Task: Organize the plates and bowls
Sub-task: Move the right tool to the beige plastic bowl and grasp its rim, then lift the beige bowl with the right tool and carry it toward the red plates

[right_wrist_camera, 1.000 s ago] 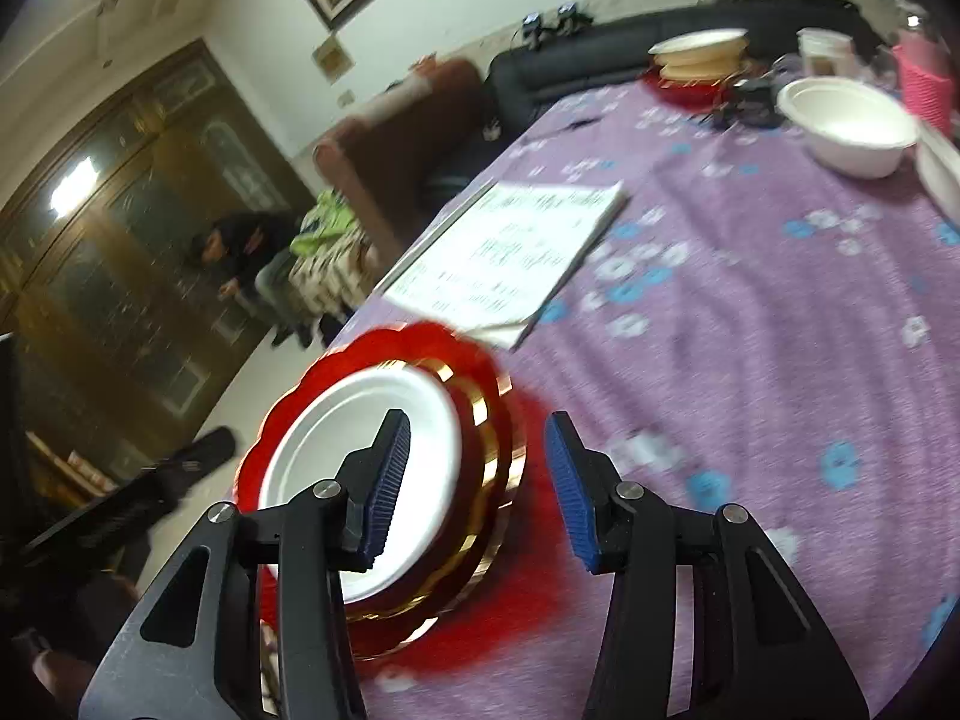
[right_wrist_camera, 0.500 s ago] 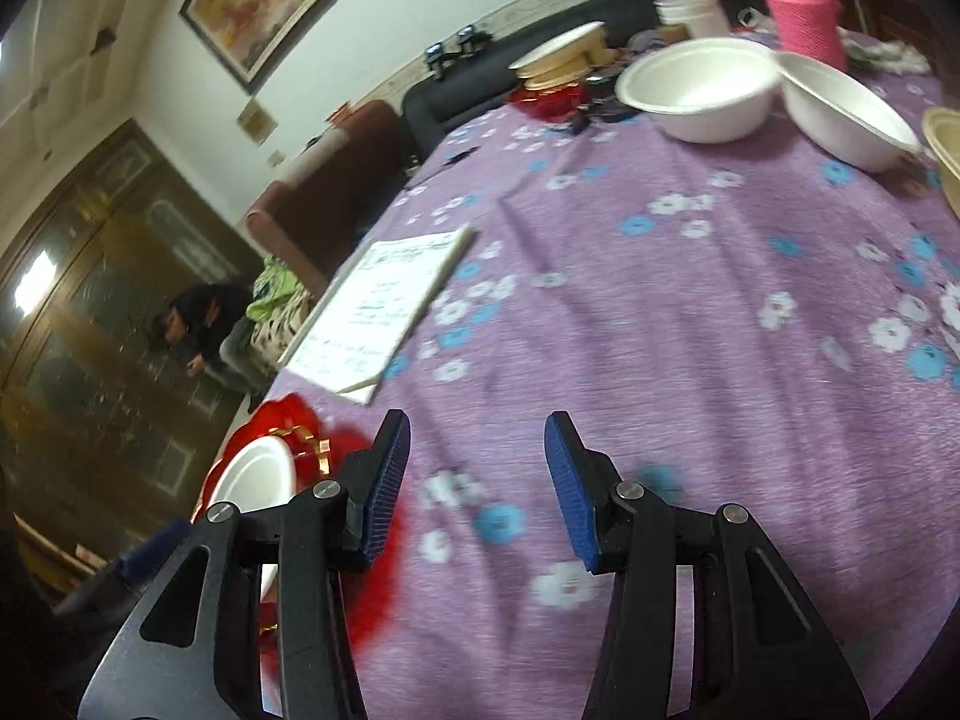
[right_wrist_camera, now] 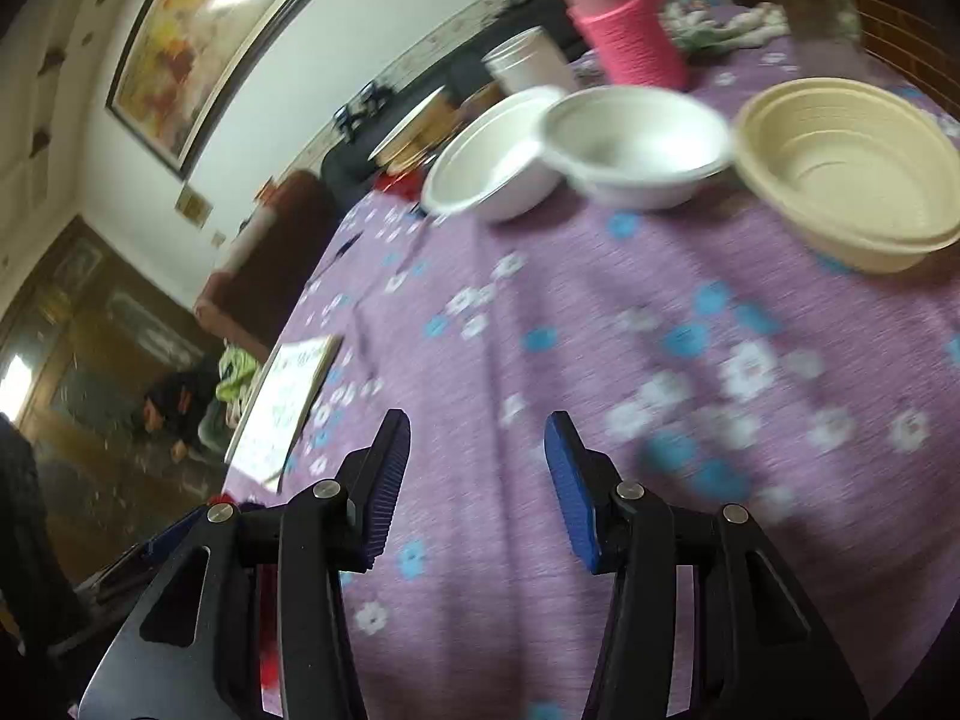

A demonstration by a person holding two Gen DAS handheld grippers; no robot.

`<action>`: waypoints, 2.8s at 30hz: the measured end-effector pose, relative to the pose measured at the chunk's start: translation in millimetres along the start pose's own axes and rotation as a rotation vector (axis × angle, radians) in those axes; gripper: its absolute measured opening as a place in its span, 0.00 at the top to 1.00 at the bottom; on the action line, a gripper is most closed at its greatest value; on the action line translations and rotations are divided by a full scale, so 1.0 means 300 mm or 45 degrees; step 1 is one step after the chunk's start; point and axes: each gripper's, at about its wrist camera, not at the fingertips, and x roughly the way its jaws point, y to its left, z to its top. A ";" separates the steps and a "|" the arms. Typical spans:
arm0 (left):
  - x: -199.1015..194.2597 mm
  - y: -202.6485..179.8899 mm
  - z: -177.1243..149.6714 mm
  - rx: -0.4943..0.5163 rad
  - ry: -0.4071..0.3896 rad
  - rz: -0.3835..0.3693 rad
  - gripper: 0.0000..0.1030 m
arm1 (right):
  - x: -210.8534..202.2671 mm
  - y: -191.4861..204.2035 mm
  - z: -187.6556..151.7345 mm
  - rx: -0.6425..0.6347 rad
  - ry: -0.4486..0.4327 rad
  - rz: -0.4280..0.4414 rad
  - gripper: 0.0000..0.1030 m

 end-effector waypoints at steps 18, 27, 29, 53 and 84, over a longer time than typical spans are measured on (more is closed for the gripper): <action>0.165 -0.396 0.015 0.195 0.270 -0.258 0.24 | -0.437 -0.598 0.275 0.411 -0.521 -0.308 0.49; 0.195 -0.446 0.162 0.097 0.229 -0.254 0.23 | -0.388 -0.598 0.271 0.452 -0.419 -0.272 0.49; 0.226 -0.473 0.185 0.073 0.243 -0.275 0.23 | -0.382 -0.606 0.267 0.465 -0.409 -0.271 0.49; 0.455 -0.750 0.198 0.067 0.354 -0.256 0.23 | -0.269 -0.697 0.290 0.578 -0.278 -0.258 0.49; 0.388 -0.749 0.139 0.197 0.301 -0.357 0.83 | -0.197 -0.659 0.269 0.513 -0.155 -0.175 0.92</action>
